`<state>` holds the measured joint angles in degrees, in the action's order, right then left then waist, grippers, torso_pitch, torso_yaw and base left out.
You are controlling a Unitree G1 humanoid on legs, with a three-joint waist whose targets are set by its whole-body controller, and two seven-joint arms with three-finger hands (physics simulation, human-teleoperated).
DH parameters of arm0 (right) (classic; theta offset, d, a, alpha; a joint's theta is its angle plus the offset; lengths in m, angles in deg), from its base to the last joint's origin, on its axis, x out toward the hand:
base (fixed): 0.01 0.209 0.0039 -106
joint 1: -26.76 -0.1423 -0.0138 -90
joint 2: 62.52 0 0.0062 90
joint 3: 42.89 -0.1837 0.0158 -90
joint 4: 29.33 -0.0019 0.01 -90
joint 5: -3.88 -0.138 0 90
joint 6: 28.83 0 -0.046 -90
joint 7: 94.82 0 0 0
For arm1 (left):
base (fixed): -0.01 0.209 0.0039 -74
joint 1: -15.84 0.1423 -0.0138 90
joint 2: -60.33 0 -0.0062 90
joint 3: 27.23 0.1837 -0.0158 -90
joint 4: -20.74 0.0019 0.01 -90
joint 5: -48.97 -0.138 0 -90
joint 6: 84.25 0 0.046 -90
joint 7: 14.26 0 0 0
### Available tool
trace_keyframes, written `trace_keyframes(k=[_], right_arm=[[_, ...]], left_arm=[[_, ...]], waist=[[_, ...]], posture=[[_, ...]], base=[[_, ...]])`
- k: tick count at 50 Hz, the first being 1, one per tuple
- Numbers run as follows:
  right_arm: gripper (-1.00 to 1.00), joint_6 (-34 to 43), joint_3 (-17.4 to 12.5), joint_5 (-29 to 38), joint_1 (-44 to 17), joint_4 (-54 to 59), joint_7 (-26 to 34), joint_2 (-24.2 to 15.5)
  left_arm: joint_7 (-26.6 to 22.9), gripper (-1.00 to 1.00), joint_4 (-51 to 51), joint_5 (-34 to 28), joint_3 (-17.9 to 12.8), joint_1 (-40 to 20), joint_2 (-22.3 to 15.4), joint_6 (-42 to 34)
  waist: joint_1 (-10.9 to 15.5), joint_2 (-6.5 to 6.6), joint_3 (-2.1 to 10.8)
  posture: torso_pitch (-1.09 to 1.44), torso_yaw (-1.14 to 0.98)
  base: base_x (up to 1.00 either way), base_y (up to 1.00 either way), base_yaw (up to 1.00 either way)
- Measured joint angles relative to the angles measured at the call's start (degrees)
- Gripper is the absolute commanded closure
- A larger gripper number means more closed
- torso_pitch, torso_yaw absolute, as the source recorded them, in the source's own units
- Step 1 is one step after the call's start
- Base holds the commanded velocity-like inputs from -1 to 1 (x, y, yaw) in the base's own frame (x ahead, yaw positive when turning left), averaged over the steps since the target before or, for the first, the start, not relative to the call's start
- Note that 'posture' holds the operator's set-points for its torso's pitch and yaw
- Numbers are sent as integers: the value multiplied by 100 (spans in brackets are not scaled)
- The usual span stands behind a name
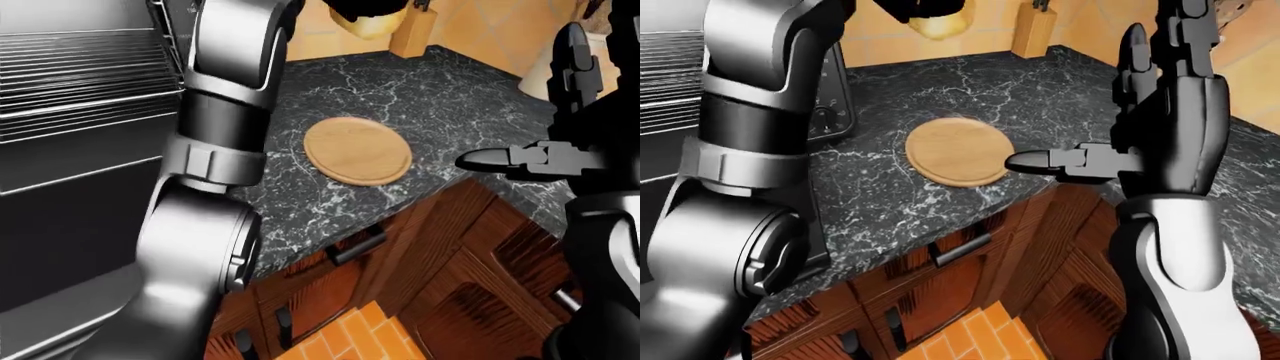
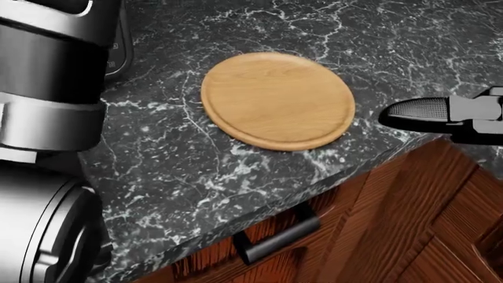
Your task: Pick the bread from the top rack and place it on the plate on the counter.
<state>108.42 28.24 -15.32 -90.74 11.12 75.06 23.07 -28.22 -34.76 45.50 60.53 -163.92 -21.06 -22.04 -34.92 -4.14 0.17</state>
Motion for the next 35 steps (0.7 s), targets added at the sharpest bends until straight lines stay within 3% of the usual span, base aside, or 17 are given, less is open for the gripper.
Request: trace_keyframes(k=[5,13,22,35], right_arm=[[-100,17,9,17,24,-22,13,24],[-100,-22,6,35,89,-34,26,58],[-100,-146,199,208,-3,210,82,123],[-100,-148,160,280,81,121,155,205]], left_arm=[[159,100,1573,39,-50,-194,71,1021],[257,100,2873,33,-104,-192,117,2009],[298,100,3177,20,-134,-60,213,2354],[352,100,3301,-53,-120,320,272,2423]], waist=[[-100,-13,25],[-301,-26,57],[-523,-33,92],[-819,-59,113]], posture=[[0,-66],[0,-70],[0,-75],[0,-81]], base=[[0,0,0],[0,0,0],[0,0,0],[0,0,0]])
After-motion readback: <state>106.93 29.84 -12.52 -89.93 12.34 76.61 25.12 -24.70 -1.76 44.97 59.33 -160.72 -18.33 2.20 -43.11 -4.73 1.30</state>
